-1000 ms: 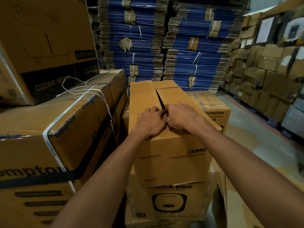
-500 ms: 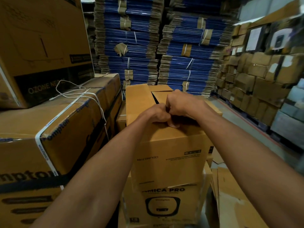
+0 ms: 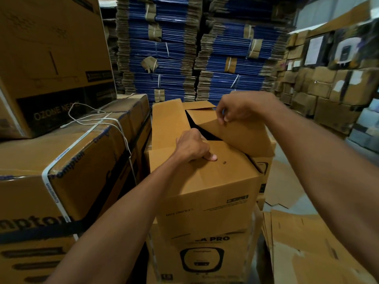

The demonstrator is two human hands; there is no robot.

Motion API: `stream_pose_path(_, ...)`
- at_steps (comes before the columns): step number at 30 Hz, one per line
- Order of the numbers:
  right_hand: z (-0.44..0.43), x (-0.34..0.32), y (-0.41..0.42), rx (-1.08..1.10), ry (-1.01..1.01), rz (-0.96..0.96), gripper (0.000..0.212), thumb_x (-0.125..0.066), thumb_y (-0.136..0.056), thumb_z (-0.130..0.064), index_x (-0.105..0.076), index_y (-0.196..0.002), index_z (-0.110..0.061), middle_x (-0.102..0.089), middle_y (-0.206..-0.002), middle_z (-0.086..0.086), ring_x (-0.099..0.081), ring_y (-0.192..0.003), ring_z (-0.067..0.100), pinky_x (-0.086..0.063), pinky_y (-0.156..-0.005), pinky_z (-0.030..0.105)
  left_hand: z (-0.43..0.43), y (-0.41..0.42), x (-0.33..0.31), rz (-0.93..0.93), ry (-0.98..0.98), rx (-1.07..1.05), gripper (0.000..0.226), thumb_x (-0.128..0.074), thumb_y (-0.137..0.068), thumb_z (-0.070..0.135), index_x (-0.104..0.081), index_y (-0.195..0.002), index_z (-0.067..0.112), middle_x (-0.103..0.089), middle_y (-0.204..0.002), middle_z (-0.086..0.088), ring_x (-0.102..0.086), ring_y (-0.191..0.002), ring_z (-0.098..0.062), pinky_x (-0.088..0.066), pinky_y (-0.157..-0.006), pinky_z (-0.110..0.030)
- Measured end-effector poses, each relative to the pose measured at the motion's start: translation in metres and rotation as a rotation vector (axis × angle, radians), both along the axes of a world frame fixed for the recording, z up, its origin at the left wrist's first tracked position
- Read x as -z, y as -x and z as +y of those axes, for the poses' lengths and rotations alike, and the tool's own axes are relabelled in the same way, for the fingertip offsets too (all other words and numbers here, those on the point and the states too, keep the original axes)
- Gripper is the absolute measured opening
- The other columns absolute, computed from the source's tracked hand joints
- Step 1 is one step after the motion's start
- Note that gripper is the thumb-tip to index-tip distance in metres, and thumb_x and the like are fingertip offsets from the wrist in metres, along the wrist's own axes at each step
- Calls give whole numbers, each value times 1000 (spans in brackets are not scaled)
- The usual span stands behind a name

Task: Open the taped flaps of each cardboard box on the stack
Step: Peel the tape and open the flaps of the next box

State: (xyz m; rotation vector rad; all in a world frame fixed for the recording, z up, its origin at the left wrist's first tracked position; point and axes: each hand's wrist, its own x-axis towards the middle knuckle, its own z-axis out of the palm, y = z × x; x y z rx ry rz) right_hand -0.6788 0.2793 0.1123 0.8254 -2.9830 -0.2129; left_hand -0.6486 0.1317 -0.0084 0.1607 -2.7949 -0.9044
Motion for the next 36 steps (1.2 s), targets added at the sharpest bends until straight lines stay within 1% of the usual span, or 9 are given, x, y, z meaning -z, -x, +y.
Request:
stream_pose_path(10, -31, 16, -8, 70, 1, 233, 10, -58, -98, -6, -64, -105, -10, -51, -103, 9, -55, -85, 24, -45, -63, 33, -10, -15, -24, -2, -152, -78, 30, -92, -71, 26, -66, -79, 16, -69, -83, -1, -65, -92, -23, -54, -86, -40)
stream_pose_path(13, -29, 27, -6, 75, 23, 272, 18, -57, -99, -10, -65, -115, -8, -60, -105, 11, -54, -85, 23, -47, -72, 35, -10, -27, -55, 109, -59, -56, 26, -92, -71, 24, -68, -76, 17, -70, -80, 2, -66, -88, -19, -55, -89, -43)
stream_pose_path(18, -19, 12, 1, 123, 170, -108, 23, -56, -97, -16, -73, -113, -17, -69, -115, 7, -65, -101, 27, -57, -92, 48, -6, -62, -64, 259, 98, -16, 30, -94, -67, 28, -66, -78, 23, -65, -75, 11, -61, -78, -7, -58, -80, -39)
stream_pose_path(23, -10, 13, -20, 142, 462, -640, 26, -60, -100, -38, -69, -102, -14, -77, -92, 10, -74, -68, 19, -61, -59, 29, 4, -112, -54, 552, 474, 54, 25, -80, -83, 38, -65, -96, 22, -61, -89, 9, -60, -82, -13, -55, -74, -36)
stream_pose_path(26, -8, 43, -28, 44, 350, -682, 29, -51, -103, -45, -66, -113, -23, -71, -108, 0, -71, -78, 10, -58, -59, 20, -2, -146, -41, 422, 648, 99, 29, -60, -96, 53, -68, -103, 25, -58, -82, 9, -58, -74, -12, -48, -66, -29)
stream_pose_path(29, -2, 67, -34, 38, 410, -791, 37, -59, -97, -46, -64, -128, -27, -65, -131, 0, -61, -120, 22, -54, -97, 42, -9, -172, -31, 228, 665, 202, 35, -48, -99, 56, -68, -108, 29, -65, -86, 9, -62, -76, -10, -58, -71, -31)
stream_pose_path(32, 6, 80, -59, -94, 377, -662, 62, -47, -90, -66, -66, -125, -19, -67, -126, 3, -62, -115, 27, -47, -106, 47, -12, -190, -20, -82, 462, 384, 53, -45, -92, 69, -59, -128, 33, -66, -114, 6, -62, -97, -9, -55, -89, -32)
stream_pose_path(34, 11, 97, -78, -153, 284, -552, 80, -36, -83, -77, -55, -141, -27, -55, -146, -3, -55, -129, 22, -42, -111, 45, -18, -194, -13, -299, 452, 495, 85, -43, -89, 75, -20, -160, 34, -27, -163, 5, -33, -145, -15, -27, -117, -30)
stream_pose_path(36, 16, 123, -88, -175, 191, -438, 85, -32, -84, -80, -30, -157, -37, -26, -166, -9, -25, -152, 16, -19, -124, 46, -30, -188, -5, -377, 453, 593, 91, -42, -92, 72, 2, -162, 35, 10, -168, 10, 2, -155, -10, -3, -119, -26)
